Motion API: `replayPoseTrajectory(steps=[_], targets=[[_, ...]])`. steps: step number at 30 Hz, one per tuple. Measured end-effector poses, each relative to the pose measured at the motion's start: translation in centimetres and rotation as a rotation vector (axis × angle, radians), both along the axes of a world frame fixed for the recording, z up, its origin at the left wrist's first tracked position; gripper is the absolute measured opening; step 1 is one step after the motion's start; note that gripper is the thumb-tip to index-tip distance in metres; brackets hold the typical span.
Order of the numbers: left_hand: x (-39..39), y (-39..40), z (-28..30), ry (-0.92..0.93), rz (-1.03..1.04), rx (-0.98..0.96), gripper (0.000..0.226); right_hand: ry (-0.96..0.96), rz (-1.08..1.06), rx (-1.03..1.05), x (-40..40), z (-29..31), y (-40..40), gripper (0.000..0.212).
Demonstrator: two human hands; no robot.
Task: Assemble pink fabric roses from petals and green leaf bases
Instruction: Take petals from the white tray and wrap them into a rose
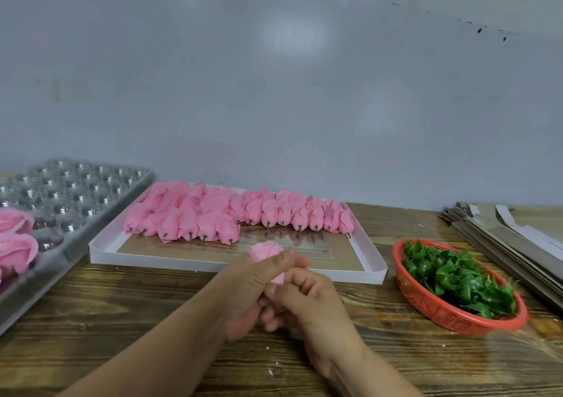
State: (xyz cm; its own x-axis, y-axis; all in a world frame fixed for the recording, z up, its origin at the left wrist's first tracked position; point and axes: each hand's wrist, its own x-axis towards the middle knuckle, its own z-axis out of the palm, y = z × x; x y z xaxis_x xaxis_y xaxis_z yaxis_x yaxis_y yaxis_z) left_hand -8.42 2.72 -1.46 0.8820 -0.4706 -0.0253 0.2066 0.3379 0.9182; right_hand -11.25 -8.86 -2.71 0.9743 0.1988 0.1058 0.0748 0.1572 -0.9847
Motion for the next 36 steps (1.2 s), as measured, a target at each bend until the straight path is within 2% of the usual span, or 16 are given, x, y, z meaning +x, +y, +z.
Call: replayPoseTrajectory(steps=[4, 9, 14, 17, 20, 22, 24, 26, 28, 31, 33, 36], targets=[[0.0, -1.0, -0.2, 0.072, 0.144, -0.084, 0.018, -0.264, -0.258, -0.187, 0.2, -0.8, 0.4, 0.007], [-0.1, -1.0, -0.1, 0.048, 0.1, -0.067, 0.018, -0.223, -0.242, -0.094, -0.1, -0.4, 0.5, 0.01], [0.0, -1.3, -0.4, 0.042, 0.143, -0.102, 0.03, -0.285, -0.285, -0.141, -0.3, -0.2, 0.9, 0.006], [-0.2, -0.9, -0.1, 0.007, 0.09, -0.03, 0.034, -0.205, -0.222, -0.09, -0.2, 0.0, 0.5, 0.005], [-0.1, 0.1, 0.0, -0.03, -0.039, 0.015, 0.046, -0.002, 0.007, 0.062, 0.0, 0.5, -0.2, 0.013], [0.1, 0.7, 0.0, -0.038, -0.107, 0.017, 0.049, 0.083, 0.099, 0.155, 0.0, 0.7, -0.3, 0.004], [0.2, 0.7, 0.0, -0.042, -0.098, 0.034, 0.046, 0.087, 0.087, 0.165, 0.0, 0.4, -0.1, 0.008], [0.2, 0.0, -0.1, -0.01, -0.008, 0.029, 0.04, 0.021, -0.015, 0.117, 0.0, 0.1, 0.4, 0.008], [0.1, -0.7, -0.4, 0.04, 0.094, -0.027, 0.043, -0.083, -0.142, 0.027, 0.1, -0.3, 0.5, 0.016], [0.0, -1.1, -0.7, 0.077, 0.153, -0.066, 0.053, -0.175, -0.251, -0.082, 0.2, -0.6, 0.5, 0.008], [-0.1, -0.7, -0.5, 0.051, 0.101, -0.033, 0.051, -0.114, -0.194, -0.022, 0.1, -0.3, 0.5, 0.003], [-0.1, 0.1, -0.2, -0.003, -0.037, 0.017, 0.045, 0.04, -0.008, 0.124, 0.2, 0.2, 0.1, 0.006]])
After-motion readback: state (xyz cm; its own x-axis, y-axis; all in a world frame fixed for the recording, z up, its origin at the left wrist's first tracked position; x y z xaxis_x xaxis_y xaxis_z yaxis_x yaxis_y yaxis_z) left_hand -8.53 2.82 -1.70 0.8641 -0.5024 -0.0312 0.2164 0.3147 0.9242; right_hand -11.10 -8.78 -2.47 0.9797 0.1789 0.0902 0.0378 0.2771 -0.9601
